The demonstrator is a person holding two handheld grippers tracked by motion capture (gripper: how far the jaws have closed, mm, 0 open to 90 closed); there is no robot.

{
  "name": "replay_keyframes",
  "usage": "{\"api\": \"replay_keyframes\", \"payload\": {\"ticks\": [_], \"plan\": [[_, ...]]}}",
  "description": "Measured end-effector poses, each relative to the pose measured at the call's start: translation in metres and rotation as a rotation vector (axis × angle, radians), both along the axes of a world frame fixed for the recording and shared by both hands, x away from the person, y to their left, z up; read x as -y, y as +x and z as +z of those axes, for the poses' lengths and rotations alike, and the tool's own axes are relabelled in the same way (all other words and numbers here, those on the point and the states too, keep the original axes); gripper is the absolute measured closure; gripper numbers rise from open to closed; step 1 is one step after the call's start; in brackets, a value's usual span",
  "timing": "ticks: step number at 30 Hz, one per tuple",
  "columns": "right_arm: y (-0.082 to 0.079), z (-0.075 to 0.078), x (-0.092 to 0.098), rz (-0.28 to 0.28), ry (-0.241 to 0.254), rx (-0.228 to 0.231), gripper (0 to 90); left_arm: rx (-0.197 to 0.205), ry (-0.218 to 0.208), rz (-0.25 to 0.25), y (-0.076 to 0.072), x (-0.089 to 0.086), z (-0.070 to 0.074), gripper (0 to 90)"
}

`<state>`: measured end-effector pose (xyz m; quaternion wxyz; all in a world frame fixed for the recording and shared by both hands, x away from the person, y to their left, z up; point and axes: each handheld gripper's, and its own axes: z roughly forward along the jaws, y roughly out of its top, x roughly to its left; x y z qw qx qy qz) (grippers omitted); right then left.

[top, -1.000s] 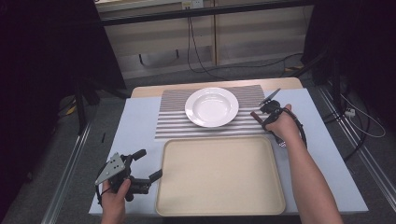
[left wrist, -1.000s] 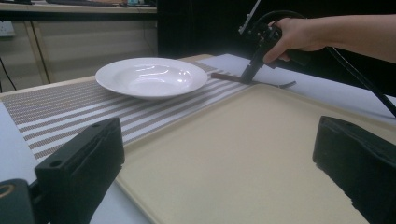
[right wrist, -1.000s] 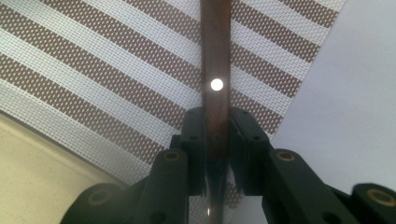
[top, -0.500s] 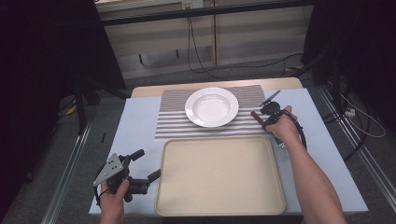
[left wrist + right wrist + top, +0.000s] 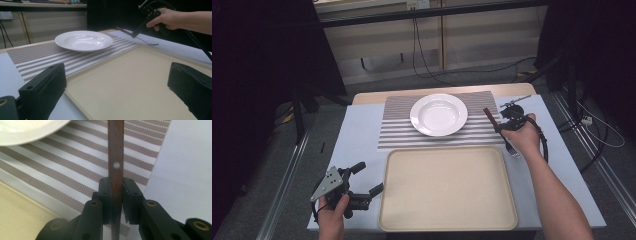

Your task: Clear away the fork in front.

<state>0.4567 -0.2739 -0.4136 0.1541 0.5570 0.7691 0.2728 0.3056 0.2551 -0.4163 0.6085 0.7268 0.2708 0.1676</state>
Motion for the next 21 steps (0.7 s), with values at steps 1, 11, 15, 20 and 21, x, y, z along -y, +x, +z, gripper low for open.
{"api": "replay_keyframes", "payload": {"ticks": [1, 11, 15, 20, 21], "plan": [[-0.002, 0.003, 0.0, -0.004, -0.013, 0.021, 78.6, -0.004, -0.007, 0.0, -0.001, 0.0, 0.0, 2.4], [-0.026, 0.02, 0.011, -0.024, 0.128, 0.173, 78.5, 0.005, -0.004, 0.003, -0.001, 0.0, 0.002, 2.3], [-0.039, 0.024, 0.012, -0.035, 0.195, 0.245, 78.5, -0.004, -0.035, -0.012, -0.003, 0.005, 0.006, 2.3], [-0.058, 0.027, 0.0, -0.001, 0.283, 0.319, 78.5, 0.005, 0.004, -0.023, -0.003, 0.013, 0.006, 2.4], [-0.058, 0.027, 0.0, -0.001, 0.283, 0.319, 78.5, 0.005, 0.01, -0.025, -0.003, 0.014, 0.006, 2.4]]}}
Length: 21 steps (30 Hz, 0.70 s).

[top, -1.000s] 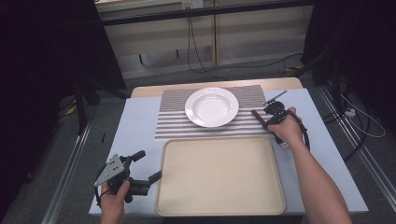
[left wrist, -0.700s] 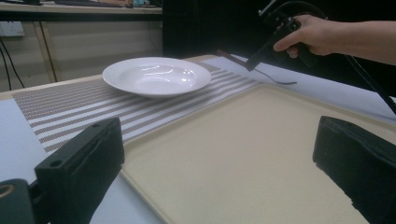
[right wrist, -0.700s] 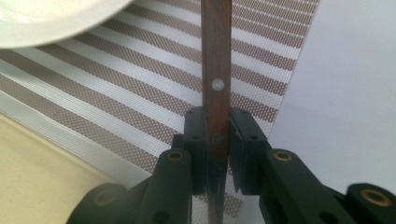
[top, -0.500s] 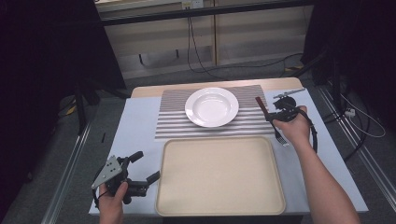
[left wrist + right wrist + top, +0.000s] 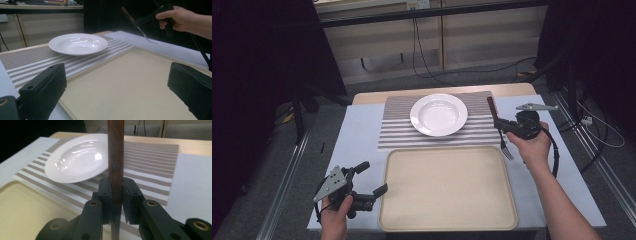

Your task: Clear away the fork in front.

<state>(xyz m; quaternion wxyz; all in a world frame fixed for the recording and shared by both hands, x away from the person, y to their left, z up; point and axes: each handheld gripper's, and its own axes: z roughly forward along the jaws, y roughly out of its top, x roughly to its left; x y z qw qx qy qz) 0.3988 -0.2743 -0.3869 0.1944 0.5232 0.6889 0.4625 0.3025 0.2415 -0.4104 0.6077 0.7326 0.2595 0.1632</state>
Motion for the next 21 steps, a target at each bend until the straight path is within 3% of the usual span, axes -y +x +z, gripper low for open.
{"api": "replay_keyframes", "payload": {"ticks": [8, 11, 17, 21], "plan": [[-0.025, 0.0, -0.022, 0.069, 0.067, 0.078, 78.5, -0.004, -0.02, -0.001, 0.003, 0.007, 0.005, 2.4], [-0.036, -0.003, -0.031, 0.09, 0.103, 0.106, 78.5, -0.027, 0.0, 0.009, 0.007, 0.013, 0.009, 2.2], [-0.048, -0.007, -0.044, 0.137, 0.158, 0.135, 78.4, -0.041, 0.004, 0.001, 0.011, 0.023, 0.014, 2.2], [-0.05, -0.007, -0.05, 0.16, 0.166, 0.142, 78.4, -0.05, 0.005, 0.002, 0.014, 0.033, 0.018, 2.3]]}}
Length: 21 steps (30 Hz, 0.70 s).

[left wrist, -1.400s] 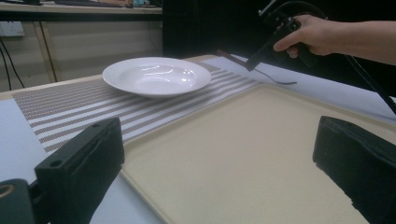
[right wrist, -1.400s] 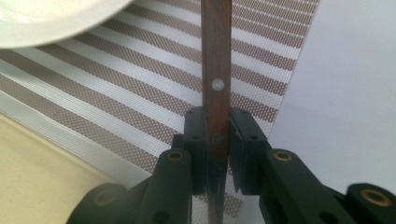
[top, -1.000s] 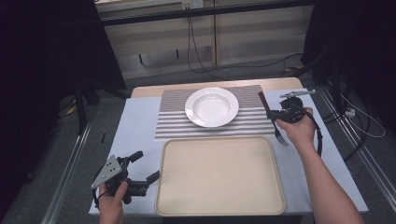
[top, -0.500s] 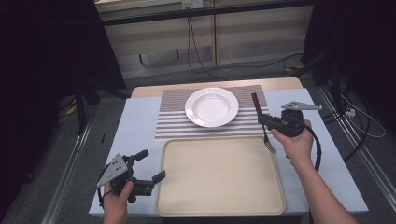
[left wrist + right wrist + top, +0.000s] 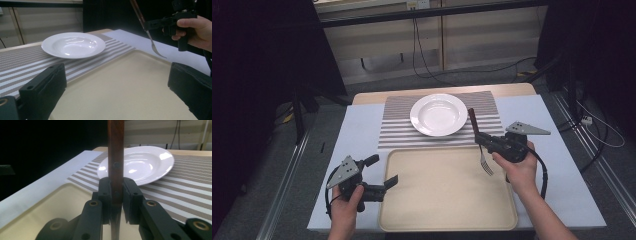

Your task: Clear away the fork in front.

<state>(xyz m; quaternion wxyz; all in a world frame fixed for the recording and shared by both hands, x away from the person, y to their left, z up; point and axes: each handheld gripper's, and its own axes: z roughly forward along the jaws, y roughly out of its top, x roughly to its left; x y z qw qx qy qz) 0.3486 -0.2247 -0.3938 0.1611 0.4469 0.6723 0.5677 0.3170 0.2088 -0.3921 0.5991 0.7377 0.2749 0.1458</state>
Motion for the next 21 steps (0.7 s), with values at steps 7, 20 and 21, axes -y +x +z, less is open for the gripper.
{"api": "replay_keyframes", "payload": {"ticks": [7, 20, 21], "plan": [[-0.007, 0.002, -0.011, 0.034, 0.023, 0.024, 78.4, -0.013, -0.002, -0.028, 0.005, 0.019, 0.007, 2.2], [-0.018, 0.002, -0.028, 0.081, 0.083, 0.067, 78.4, -0.034, -0.037, -0.015, 0.02, 0.051, 0.028, 2.0], [-0.018, 0.002, -0.028, 0.081, 0.083, 0.067, 78.4, -0.034, -0.037, -0.015, 0.02, 0.051, 0.028, 2.0]]}}
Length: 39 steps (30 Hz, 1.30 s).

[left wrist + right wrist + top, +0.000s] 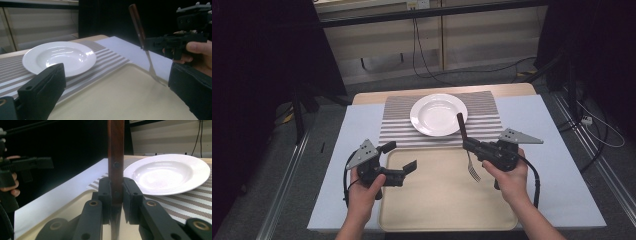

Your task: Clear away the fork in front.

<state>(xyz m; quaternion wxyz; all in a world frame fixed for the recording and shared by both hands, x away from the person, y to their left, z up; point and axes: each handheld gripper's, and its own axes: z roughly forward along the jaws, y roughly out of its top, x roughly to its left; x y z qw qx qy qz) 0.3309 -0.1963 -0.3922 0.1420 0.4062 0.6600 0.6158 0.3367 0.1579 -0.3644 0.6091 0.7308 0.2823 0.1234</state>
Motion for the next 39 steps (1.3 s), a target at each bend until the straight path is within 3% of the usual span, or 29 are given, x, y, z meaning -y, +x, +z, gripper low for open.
{"api": "replay_keyframes", "payload": {"ticks": [12, 18, 26, 30, 31, 33, 34, 35, 39], "plan": [[-0.006, -0.001, -0.016, 0.026, -0.028, 0.039, 78.4, -0.019, 0.006, -0.017, 0.014, 0.023, 0.007, 3.8], [-0.009, -0.005, -0.028, 0.033, -0.057, 0.056, 78.4, -0.022, 0.005, -0.014, 0.02, 0.035, 0.013, 8.9], [-0.013, -0.007, -0.042, 0.065, -0.085, 0.072, 78.4, -0.066, 0.004, -0.008, 0.028, 0.055, 0.005, 15.4], [-0.014, -0.008, -0.048, 0.076, -0.098, 0.076, 78.4, -0.078, -0.019, -0.022, 0.028, 0.066, 0.0, 19.9], [-0.015, -0.008, -0.049, 0.075, -0.101, 0.08, 78.4, -0.082, -0.021, -0.035, 0.029, 0.068, 0.0, 23.1], [-0.015, -0.007, -0.052, 0.083, -0.108, 0.085, 78.3, -0.094, -0.042, -0.048, 0.029, 0.071, -0.001, 38.1], [-0.015, -0.007, -0.052, 0.083, -0.108, 0.085, 78.3, -0.101, -0.051, -0.053, 0.029, 0.072, -0.002, 38.1], [-0.015, -0.007, -0.053, 0.087, -0.11, 0.085, 78.3, -0.102, -0.062, -0.049, 0.029, 0.073, -0.002, 47.8], [-0.016, -0.006, -0.056, 0.076, -0.107, 0.108, 78.2, -0.115, -0.093, -0.087, 0.028, 0.075, -0.001, 72.1]]}}
